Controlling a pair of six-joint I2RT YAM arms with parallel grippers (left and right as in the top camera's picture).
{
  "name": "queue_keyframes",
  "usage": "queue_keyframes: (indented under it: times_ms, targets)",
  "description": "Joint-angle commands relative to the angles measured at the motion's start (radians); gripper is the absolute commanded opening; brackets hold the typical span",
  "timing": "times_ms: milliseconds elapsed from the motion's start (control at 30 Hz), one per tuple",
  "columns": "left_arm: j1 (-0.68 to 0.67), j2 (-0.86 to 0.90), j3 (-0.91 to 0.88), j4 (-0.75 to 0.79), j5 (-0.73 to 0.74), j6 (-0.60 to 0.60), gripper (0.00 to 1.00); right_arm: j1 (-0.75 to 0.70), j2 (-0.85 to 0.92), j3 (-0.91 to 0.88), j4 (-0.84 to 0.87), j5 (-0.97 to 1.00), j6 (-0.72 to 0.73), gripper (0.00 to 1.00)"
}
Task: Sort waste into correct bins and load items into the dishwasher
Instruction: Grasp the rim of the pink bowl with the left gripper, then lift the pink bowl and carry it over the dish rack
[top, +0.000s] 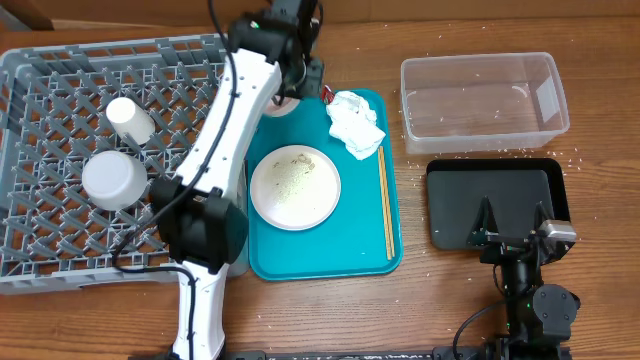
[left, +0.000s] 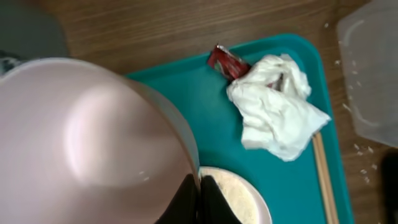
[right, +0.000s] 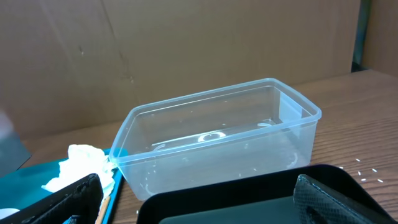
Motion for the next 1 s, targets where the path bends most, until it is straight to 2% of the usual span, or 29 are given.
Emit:
queue_keyframes:
  times_ms: [0,167,400,467,567,633,733,867,967]
  targets:
    - [0.037,-0.103,0.132,-0.092,-0.004,-0.050,0.04,-0.003,-0.010,-0.011,0.005,0.008,-0.001,1.00]
    - [0.138,-0.192,0.149,-0.204,-0.004,-0.052,0.04,-0.003,-0.010,-0.011,0.005,0.008,-0.001,1.00]
    - [0.367,-0.233,0.148,-0.391,0.034,-0.071,0.04,-0.003,-0.010,-0.010,0.005,0.008,-0.001,1.00]
    - [0.423,-0.234,0.127,-0.392,0.164,-0.006,0.04,-0.003,-0.010,-0.010,0.005,0.008,-0.001,1.00]
    - [0.488,-0.230,0.088,-0.392,0.510,0.196,0.04,-0.003,-0.010,-0.010,0.005,0.008,-0.001,1.00]
    - [0.514,-0.230,0.049,-0.392,0.659,0.258,0.04,-0.003,-0.010,-0.010,0.005,0.008,-0.001,1.00]
    - [0.544,-0.230,-0.007,-0.392,0.762,0.312,0.04,-0.003,-0.010,-0.011,0.005,0.008,-0.001,1.00]
    - [0.609,-0.230,-0.028,-0.392,0.829,0.348,0.04,-0.003,-0.010,-0.011,0.005,0.008,-0.001,1.00]
    - [0.685,-0.230,-0.029,-0.392,0.970,0.377,0.04,-0.003,-0.010,-0.010,0.005,0.008,-0.001,1.00]
